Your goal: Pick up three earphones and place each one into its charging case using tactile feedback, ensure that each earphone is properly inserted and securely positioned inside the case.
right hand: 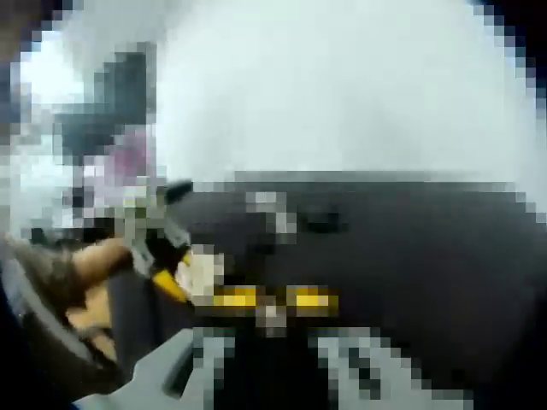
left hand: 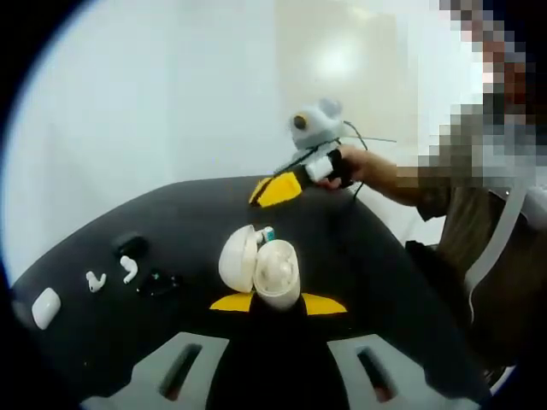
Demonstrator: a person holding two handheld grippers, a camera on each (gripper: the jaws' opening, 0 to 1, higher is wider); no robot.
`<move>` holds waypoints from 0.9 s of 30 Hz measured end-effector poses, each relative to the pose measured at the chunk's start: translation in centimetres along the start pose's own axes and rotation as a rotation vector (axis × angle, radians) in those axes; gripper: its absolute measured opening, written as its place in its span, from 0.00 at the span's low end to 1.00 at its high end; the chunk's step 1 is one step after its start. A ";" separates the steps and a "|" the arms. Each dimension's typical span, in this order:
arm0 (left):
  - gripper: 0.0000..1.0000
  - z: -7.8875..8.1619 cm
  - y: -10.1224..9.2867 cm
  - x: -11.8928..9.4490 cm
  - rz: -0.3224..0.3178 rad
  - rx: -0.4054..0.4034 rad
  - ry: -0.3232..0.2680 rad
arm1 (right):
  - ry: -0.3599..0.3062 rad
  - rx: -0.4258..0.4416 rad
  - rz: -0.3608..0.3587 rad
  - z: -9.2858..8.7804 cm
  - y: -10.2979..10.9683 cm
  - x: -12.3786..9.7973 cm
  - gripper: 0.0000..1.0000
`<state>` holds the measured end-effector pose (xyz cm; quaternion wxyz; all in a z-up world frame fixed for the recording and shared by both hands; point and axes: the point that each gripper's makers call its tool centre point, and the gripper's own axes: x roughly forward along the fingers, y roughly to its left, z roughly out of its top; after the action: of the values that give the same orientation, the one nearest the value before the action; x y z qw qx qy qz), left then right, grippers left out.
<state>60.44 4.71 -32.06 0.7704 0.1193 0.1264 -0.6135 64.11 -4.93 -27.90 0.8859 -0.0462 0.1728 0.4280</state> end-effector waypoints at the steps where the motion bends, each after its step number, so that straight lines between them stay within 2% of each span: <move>1: 0.16 0.0 0.0 0.0 0.000 0.000 0.000 | 0.010 -0.081 -0.007 0.0 0.0 -0.1 0.14; 3: 0.16 0.0 0.0 0.0 0.000 0.000 0.000 | 0.039 -0.258 0.037 -0.4 0.8 -0.1 0.14; 6: 0.16 0.0 0.0 0.0 -0.001 0.000 0.000 | 0.110 -0.459 0.115 -1.9 2.3 -0.1 0.14; 9: 0.16 0.0 0.0 0.0 0.000 0.000 0.000 | 0.163 -0.560 0.120 -2.9 2.4 0.1 0.14; 14: 0.16 0.0 0.0 0.0 0.000 0.000 0.000 | 0.170 -0.580 0.115 -3.3 1.5 0.4 0.14; 19: 0.16 0.0 0.1 0.0 0.000 0.000 -0.001 | 0.193 -0.724 0.126 -4.2 0.7 0.9 0.14; 22: 0.16 0.0 0.1 0.0 0.000 0.001 -0.001 | 0.165 -0.789 0.145 -4.0 1.3 1.1 0.13; 27: 0.16 0.0 0.1 0.1 0.000 0.000 -0.001 | 0.174 -0.768 0.146 -4.1 1.3 1.5 0.08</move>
<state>60.50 4.68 -32.12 0.7703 0.1191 0.1260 -0.6137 62.89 -3.92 -32.18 0.7534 -0.3979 0.0773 0.5177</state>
